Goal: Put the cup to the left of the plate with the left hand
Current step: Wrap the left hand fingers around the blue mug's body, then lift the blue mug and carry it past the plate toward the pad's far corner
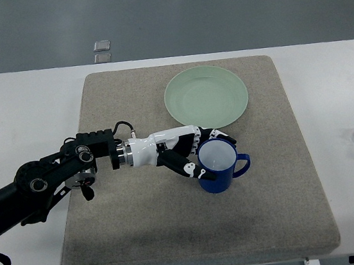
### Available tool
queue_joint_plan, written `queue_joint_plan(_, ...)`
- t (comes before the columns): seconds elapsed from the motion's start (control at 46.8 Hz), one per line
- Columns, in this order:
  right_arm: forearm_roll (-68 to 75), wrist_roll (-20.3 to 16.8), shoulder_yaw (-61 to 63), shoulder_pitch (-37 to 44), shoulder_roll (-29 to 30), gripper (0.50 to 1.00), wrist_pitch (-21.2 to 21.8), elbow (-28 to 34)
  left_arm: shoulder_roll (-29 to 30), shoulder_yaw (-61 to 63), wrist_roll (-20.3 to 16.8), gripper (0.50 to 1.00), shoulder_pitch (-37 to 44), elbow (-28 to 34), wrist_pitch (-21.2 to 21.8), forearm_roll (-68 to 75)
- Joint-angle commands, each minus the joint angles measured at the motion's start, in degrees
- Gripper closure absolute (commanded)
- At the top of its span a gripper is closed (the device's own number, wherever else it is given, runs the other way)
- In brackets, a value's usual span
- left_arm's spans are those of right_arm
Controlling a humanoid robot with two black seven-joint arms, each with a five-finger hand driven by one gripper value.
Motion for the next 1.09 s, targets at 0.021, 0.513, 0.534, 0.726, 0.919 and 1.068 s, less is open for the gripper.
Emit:
queue_joint_plan(0.021, 0.0, 0.0, 0.0, 0.0, 0.0, 0.568, 0.0, 0.0, 0.0, 0.0, -0.1, 0.802, 0.0, 0.0, 0.0, 0.0)
queue_joint_plan(0.513, 0.0, 0.0, 0.0, 0.0, 0.0, 0.568, 0.0, 0.0, 0.0, -1.5, -0.5, 0.853, -0.3, -0.1, 2.0, -0.4)
queue_joint_plan(0.534, 0.0, 0.0, 0.0, 0.0, 0.0, 0.568, 0.0, 0.0, 0.0, -1.6, -0.6, 0.855, -0.3, -0.2, 2.4, -0.4)
queue_joint_plan(0.726, 0.0, 0.0, 0.0, 0.0, 0.0, 0.568, 0.0, 0.0, 0.1, -4.1, -0.7, 0.868, -0.6, -0.1, 4.9, -0.6)
queue_joint_plan(0.919, 0.0, 0.0, 0.0, 0.0, 0.0, 0.568, 0.0, 0.0, 0.8, -6.5, -0.7, 0.907, -0.7, -0.1, 10.6, -1.3)
queue_joint_plan(1.068, 0.0, 0.0, 0.0, 0.0, 0.0, 0.568, 0.0, 0.0, 2.4, -8.8, -0.6, 0.909, -0.2, 0.3, 17.6, -1.5)
